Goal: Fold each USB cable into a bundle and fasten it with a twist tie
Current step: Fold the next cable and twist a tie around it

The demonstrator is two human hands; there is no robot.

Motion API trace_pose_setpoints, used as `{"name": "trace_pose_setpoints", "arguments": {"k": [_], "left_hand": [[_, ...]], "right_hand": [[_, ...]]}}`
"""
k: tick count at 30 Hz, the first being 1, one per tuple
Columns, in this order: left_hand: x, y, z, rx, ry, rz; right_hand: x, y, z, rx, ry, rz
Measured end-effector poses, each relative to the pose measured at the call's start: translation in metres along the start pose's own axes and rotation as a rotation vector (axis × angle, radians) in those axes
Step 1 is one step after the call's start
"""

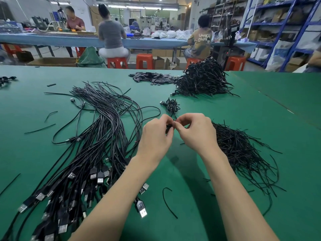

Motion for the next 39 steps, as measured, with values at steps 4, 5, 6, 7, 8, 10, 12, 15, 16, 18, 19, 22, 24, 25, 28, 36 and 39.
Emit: {"name": "trace_pose_setpoints", "arguments": {"k": [4, 5, 6, 7, 8, 10, 12, 15, 16, 18, 19, 22, 24, 25, 28, 36, 39], "left_hand": [[0.001, -0.001, 0.005, -0.085, 0.06, -0.039], [0.004, 0.004, 0.007, -0.169, 0.118, -0.082], [0.008, 0.012, 0.009, -0.288, 0.195, -0.16], [0.014, 0.02, 0.006, -0.454, 0.28, -0.313], [0.02, 0.024, 0.001, -0.64, 0.354, -0.532], [0.024, 0.027, -0.004, -0.877, 0.363, -0.897], [0.021, 0.033, -0.003, -0.919, 0.298, -0.98], [0.012, 0.035, 0.003, -0.795, 0.218, -0.991], [0.007, 0.032, 0.008, -0.683, 0.185, -0.965], [-0.009, 0.014, 0.019, -0.328, 0.122, -0.843], [-0.014, 0.002, 0.021, -0.155, 0.111, -0.776], [-0.019, -0.006, 0.023, -0.041, 0.095, -0.701], [-0.015, 0.012, 0.022, -0.248, 0.102, -0.738], [-0.011, 0.022, 0.019, -0.38, 0.108, -0.746], [0.0, 0.042, 0.01, -0.696, 0.124, -0.858], [0.006, 0.043, 0.008, -0.781, 0.19, -0.963], [0.005, 0.041, 0.009, -0.74, 0.193, -0.966]], "right_hand": [[0.002, 0.003, -0.004, -0.053, -0.02, -0.062], [0.001, 0.001, -0.005, -0.058, -0.045, -0.067], [-0.001, -0.001, -0.006, -0.071, -0.078, -0.062], [-0.004, -0.001, -0.006, -0.096, -0.11, -0.041], [-0.007, 0.0, -0.006, -0.135, -0.133, -0.003], [-0.009, 0.008, -0.006, -0.236, -0.139, 0.094], [-0.006, 0.015, -0.009, -0.271, -0.13, 0.181], [0.005, 0.006, -0.007, -0.041, -0.03, 0.486], [0.014, -0.004, -0.006, 0.151, 0.067, 0.715], [0.046, -0.008, -0.027, 0.708, 0.447, 1.328], [0.056, 0.001, -0.042, 0.955, 0.642, 1.609], [0.059, 0.013, -0.055, 1.123, 0.807, 1.813], [0.054, 0.004, -0.044, 0.926, 0.65, 1.489], [0.046, -0.002, -0.034, 0.791, 0.53, 1.273], [0.017, -0.004, -0.009, 0.339, 0.239, 0.76], [-0.014, 0.028, -0.01, -0.301, -0.155, 0.225], [-0.015, 0.023, -0.008, -0.229, -0.18, 0.293]]}}
Point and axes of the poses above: each hand's wrist, its own z-axis towards the middle knuckle, its own x-axis out of the palm, y = z × x, the point moved 8 cm from there along z, towards the middle knuckle, and after that the axes turned 8 degrees about -y, right-handed, at the moved point
